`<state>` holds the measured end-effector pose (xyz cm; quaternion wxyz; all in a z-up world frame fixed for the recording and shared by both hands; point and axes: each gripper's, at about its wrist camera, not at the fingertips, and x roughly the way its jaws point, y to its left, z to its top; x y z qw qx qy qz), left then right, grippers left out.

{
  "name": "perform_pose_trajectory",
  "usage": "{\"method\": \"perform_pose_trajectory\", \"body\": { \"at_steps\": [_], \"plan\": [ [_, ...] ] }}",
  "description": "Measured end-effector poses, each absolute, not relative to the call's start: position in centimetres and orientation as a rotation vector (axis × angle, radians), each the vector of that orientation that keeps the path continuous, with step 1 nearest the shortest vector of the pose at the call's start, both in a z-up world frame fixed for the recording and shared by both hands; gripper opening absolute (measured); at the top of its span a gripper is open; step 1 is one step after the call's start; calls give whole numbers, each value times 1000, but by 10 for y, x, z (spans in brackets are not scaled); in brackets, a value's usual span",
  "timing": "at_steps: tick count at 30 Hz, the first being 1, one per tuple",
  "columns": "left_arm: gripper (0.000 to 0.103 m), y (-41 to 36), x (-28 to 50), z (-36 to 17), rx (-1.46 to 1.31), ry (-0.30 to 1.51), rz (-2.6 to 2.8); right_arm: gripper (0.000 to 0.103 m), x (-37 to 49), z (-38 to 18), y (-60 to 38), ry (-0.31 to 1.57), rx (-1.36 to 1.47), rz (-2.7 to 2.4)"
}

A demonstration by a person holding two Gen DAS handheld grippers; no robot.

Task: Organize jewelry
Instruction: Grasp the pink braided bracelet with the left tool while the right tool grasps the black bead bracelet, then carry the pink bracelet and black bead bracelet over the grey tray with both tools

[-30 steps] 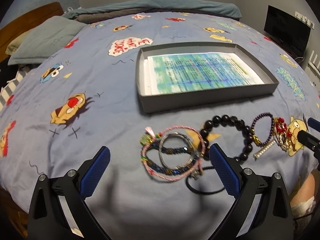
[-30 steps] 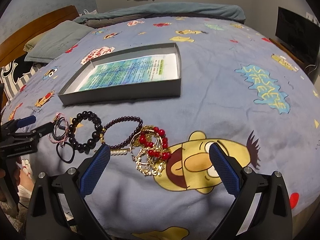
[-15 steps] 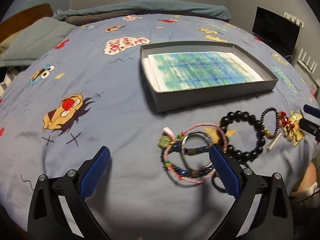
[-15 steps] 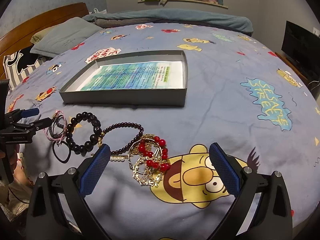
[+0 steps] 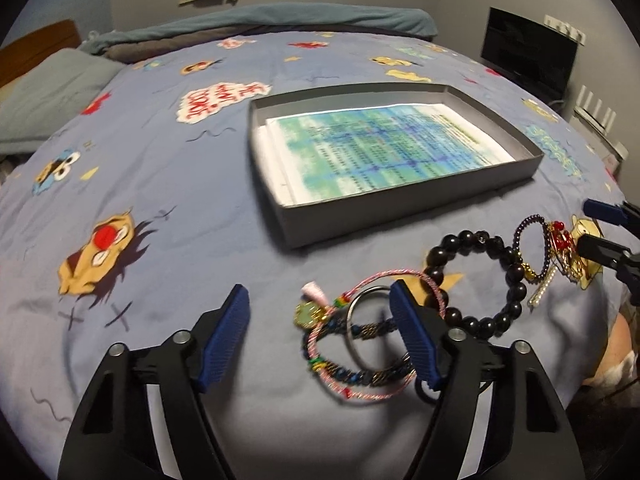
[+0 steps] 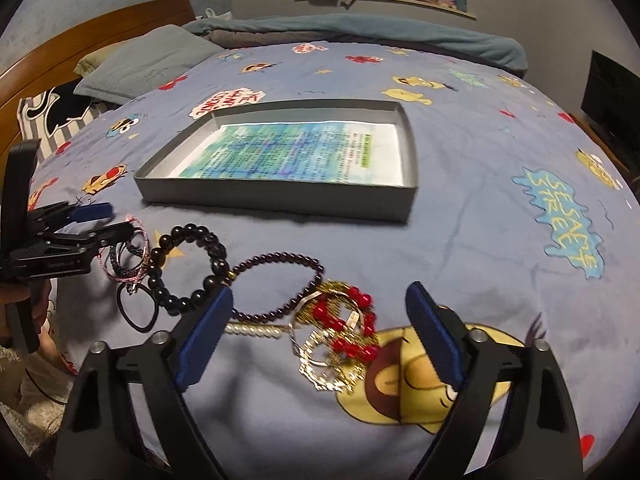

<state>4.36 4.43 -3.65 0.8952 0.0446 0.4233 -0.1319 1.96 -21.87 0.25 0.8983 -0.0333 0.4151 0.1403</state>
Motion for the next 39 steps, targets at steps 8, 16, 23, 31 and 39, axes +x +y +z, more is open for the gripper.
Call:
{"method": "perform_pose_trajectory", "body": {
  "at_steps": [8, 16, 23, 31, 39],
  "plan": [
    [50, 28, 46, -37, 179, 872, -324, 55, 35, -3, -198, 895, -66, 366],
    [42, 28, 44, -36, 201, 883, -359, 44, 45, -11, -165, 937, -102, 462],
    [30, 24, 50, -38, 190, 886, -382, 41, 56, -17, -150, 947, -124, 479],
    [15, 25, 61, -46, 186, 912, -410, 26, 64, -28, -134, 964, -181, 502],
    [6, 33, 64, -50, 191, 914, -393, 17, 63, -27, -135, 956, -172, 505]
  ]
}}
